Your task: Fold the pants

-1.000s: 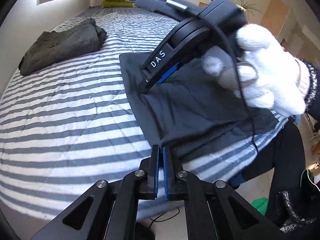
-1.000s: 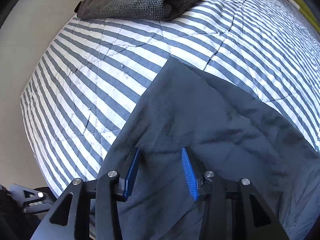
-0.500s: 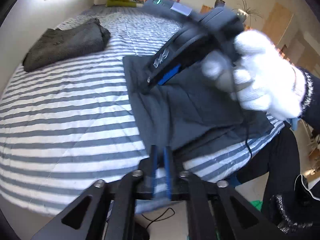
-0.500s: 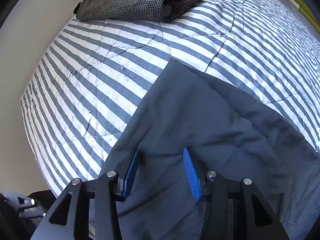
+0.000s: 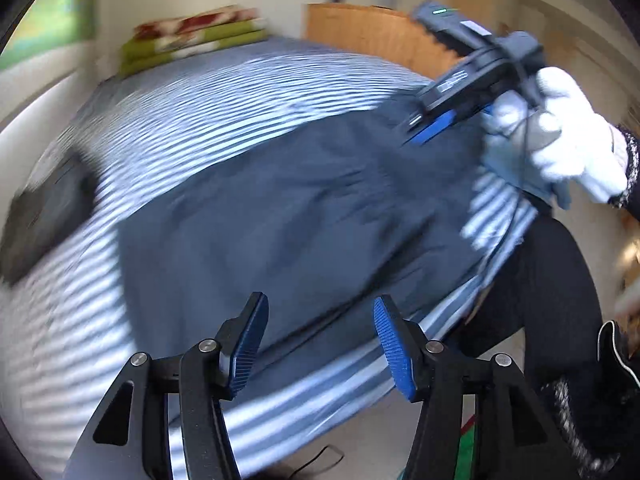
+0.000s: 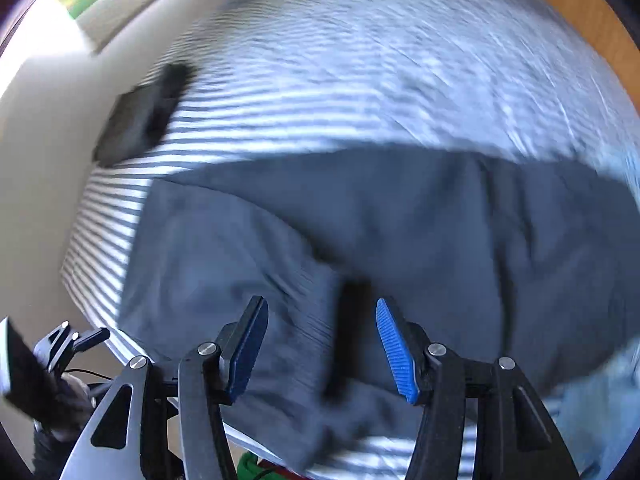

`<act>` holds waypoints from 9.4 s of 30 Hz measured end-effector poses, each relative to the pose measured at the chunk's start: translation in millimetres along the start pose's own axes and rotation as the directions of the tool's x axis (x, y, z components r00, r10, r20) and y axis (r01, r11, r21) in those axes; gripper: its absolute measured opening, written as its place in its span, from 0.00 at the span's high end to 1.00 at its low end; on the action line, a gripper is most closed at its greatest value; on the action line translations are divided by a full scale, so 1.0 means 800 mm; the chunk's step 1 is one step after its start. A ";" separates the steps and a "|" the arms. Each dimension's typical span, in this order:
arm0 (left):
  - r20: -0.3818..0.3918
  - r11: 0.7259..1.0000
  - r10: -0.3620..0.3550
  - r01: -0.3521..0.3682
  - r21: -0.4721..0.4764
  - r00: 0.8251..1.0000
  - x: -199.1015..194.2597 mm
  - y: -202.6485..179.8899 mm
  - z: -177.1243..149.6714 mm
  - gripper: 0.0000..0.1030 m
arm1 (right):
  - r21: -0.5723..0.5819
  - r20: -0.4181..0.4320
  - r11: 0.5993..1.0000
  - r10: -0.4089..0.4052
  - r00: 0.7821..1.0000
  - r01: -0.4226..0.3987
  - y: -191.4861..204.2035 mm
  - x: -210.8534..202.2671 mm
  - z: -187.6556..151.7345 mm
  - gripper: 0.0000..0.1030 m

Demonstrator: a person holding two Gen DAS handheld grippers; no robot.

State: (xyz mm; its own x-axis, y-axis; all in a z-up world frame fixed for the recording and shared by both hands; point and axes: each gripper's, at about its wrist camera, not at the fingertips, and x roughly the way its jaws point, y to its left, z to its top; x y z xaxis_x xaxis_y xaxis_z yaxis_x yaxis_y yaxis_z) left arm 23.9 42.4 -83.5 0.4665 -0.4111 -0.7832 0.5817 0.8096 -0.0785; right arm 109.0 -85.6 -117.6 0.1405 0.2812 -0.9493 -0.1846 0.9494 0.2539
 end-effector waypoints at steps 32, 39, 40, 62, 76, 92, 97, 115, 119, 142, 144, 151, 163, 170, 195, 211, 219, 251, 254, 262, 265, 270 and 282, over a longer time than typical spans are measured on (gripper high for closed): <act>-0.169 0.992 -0.105 0.115 0.048 0.980 0.182 -0.063 0.077 0.78 | 0.080 -0.054 0.954 0.294 0.954 -0.290 -0.073 0.052 -0.026 0.49; -0.106 0.977 -0.202 0.192 -0.096 0.974 0.168 -0.034 0.076 0.83 | 0.095 -0.086 0.945 0.321 0.943 -0.313 -0.056 0.066 -0.024 0.49; -0.092 0.971 -0.219 0.207 -0.121 0.971 0.165 -0.028 0.075 0.83 | 0.101 -0.088 0.941 0.332 0.939 -0.323 -0.053 0.067 -0.024 0.49; 0.083 0.953 -0.090 0.110 -0.284 0.992 0.028 0.056 0.020 0.45 | -0.014 -0.036 0.981 0.194 0.980 -0.194 0.001 0.053 -0.003 0.86; 0.030 0.958 0.014 -0.005 -0.288 0.999 0.026 0.089 0.000 0.45 | 0.042 0.017 0.985 -0.167 0.986 0.166 -0.141 -0.033 0.048 0.87; -0.106 0.985 -0.125 0.111 -0.134 0.986 0.121 0.008 0.018 0.45 | 0.095 -0.004 0.965 -0.247 0.969 0.246 -0.201 -0.028 0.060 0.87; -0.125 0.981 -0.153 0.136 -0.135 0.980 0.137 -0.002 0.014 0.45 | 0.091 -0.004 0.957 -0.276 0.961 0.275 -0.205 -0.022 0.067 0.86; -0.091 0.977 -0.161 0.146 -0.154 0.983 0.135 -0.007 0.020 0.45 | -0.025 0.174 0.956 -0.284 0.943 0.292 -0.129 -0.054 0.049 0.65; -0.105 0.979 -0.155 0.138 -0.151 0.982 0.139 -0.010 0.003 0.45 | 0.041 0.061 0.922 -0.387 0.920 0.385 -0.163 0.017 0.065 0.65; -0.015 0.879 -0.043 0.031 -0.475 0.999 0.070 0.077 -0.069 0.44 | -0.145 0.045 0.956 -0.250 0.967 0.254 0.051 0.120 0.129 0.62; -0.012 0.860 -0.069 0.054 -0.507 0.998 0.076 0.079 -0.071 0.44 | -0.157 0.026 0.974 -0.163 0.986 0.165 0.072 0.103 0.120 0.62; 0.033 0.825 -0.129 0.126 -0.551 0.991 0.089 0.068 -0.073 0.46 | -0.295 -0.093 0.955 -0.036 0.995 0.007 0.192 0.101 0.076 0.56; 0.143 0.799 -0.096 0.162 -0.580 0.985 0.077 0.057 -0.074 0.74 | -0.354 -0.204 0.932 -0.160 0.966 0.079 0.268 0.174 0.057 0.56; 0.154 0.811 -0.100 0.170 -0.559 0.983 0.073 0.053 -0.070 0.77 | -0.409 -0.204 0.894 -0.284 0.937 0.182 0.282 0.204 0.067 0.86; 0.221 0.750 -0.079 0.204 -0.629 0.972 0.044 0.095 -0.079 0.95 | -0.287 -0.124 0.958 -0.054 0.991 0.016 0.216 0.118 0.067 0.98; 0.315 0.744 0.091 0.146 -0.652 0.945 -0.116 0.121 -0.105 0.95 | -0.376 -0.115 0.900 0.190 0.975 -0.219 0.358 0.070 0.054 0.98; 0.348 0.831 -0.051 0.233 -0.505 0.936 -0.071 0.042 0.006 0.95 | -0.315 -0.017 0.909 0.281 0.959 -0.272 0.228 -0.033 0.067 0.98; 0.046 0.881 -0.360 0.356 -0.312 0.932 0.237 -0.172 0.195 0.84 | 0.137 0.054 0.987 0.072 0.996 -0.079 -0.231 -0.021 0.066 0.96; 0.023 0.899 -0.347 0.339 -0.278 0.938 0.210 -0.177 0.186 0.64 | 0.142 0.059 0.989 0.041 0.997 -0.049 -0.231 -0.032 0.063 0.84; 0.053 0.922 -0.229 0.234 -0.310 0.972 0.102 -0.109 0.095 0.42 | 0.065 0.210 0.998 -0.027 0.977 0.013 -0.199 -0.106 0.029 0.74; 0.053 0.920 -0.141 0.151 -0.361 0.989 0.076 -0.067 0.066 0.43 | 0.005 0.231 1.000 -0.009 0.973 0.009 -0.172 -0.109 0.013 0.74; 0.063 0.904 -0.094 0.112 -0.413 0.994 0.077 -0.029 0.058 0.58 | -0.027 0.165 1.000 0.001 0.986 0.003 -0.141 -0.061 -0.001 0.74; -0.089 0.933 -0.171 0.132 -0.336 0.981 0.155 -0.065 0.042 0.63 | -0.004 0.110 1.000 -0.028 0.994 0.028 -0.149 -0.003 -0.002 0.74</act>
State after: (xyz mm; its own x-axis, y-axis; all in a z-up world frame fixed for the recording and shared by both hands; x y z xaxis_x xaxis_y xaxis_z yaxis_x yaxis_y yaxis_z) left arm 74.2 -64.6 -155.8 0.2986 -0.5048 -0.8100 0.3803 0.8413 -0.3841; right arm 129.1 -199.8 -145.7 0.2512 0.2686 -0.9299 -0.1845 0.9564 0.2264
